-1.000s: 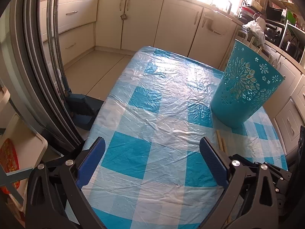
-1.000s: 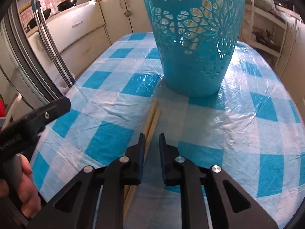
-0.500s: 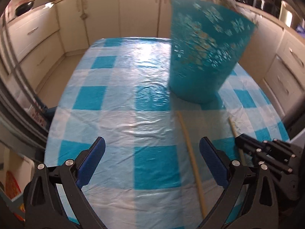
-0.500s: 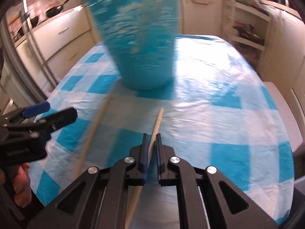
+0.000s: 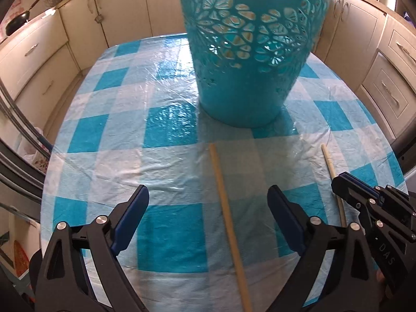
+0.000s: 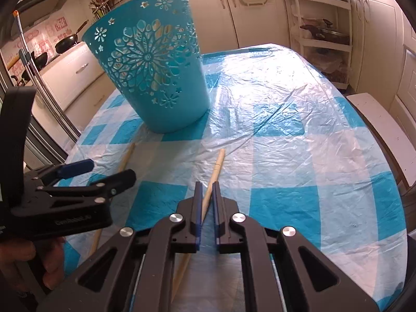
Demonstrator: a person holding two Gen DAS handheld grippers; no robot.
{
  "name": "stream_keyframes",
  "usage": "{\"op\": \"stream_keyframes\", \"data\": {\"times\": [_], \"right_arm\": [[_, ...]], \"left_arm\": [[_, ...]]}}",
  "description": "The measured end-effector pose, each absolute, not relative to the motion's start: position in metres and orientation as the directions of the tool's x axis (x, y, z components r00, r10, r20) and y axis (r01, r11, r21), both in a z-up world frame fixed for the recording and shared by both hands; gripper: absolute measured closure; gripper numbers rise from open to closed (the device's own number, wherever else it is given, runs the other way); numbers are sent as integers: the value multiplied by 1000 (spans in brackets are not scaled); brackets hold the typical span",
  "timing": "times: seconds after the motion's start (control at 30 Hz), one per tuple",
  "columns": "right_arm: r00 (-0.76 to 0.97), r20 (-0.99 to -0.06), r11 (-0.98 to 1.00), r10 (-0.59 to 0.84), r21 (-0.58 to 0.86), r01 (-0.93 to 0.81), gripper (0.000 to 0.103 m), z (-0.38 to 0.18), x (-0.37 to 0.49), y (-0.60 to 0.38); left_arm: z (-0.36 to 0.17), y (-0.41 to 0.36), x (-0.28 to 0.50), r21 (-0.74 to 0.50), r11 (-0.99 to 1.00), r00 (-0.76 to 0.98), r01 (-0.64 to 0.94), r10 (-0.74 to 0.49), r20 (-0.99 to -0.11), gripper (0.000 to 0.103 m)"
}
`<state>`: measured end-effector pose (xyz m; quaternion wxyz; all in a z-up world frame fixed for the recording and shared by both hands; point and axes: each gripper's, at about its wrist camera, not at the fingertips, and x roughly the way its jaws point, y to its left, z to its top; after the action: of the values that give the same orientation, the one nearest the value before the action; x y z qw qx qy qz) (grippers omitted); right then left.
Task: Organize utensils
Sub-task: 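Grasp a stick with the left gripper while the right gripper grasps another stick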
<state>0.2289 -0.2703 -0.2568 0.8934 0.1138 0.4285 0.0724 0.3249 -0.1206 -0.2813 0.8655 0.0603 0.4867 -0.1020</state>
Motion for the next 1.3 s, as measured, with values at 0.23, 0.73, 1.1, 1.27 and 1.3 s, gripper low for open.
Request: {"op": "stream_keyframes", "data": {"times": [0.23,0.73,1.1,1.27,1.3], "right_arm": [[625,-740,956,247,292,-32,95,-257,228,-275],[619,-748,959,240,281,-33,92,-256,228,-273],[570,-776,963,270,228,-145,90,-248,232,-241],[563,-790,970,243,216,-115,81,-247,241,-242],[558,-795,971,238,211,-113,81,-248,243,-241]], "left_arm": [[-284,-135,323,6,965,501,264,-132,-855,27],[-278,-105,321,-33,954,495,299,-184,-849,98],[-277,-84,331,-32,956,466,292,-171,-868,87],[-278,-92,332,-18,957,483,291,-163,-860,78],[-278,-91,332,-23,957,484,290,-167,-859,78]]}}
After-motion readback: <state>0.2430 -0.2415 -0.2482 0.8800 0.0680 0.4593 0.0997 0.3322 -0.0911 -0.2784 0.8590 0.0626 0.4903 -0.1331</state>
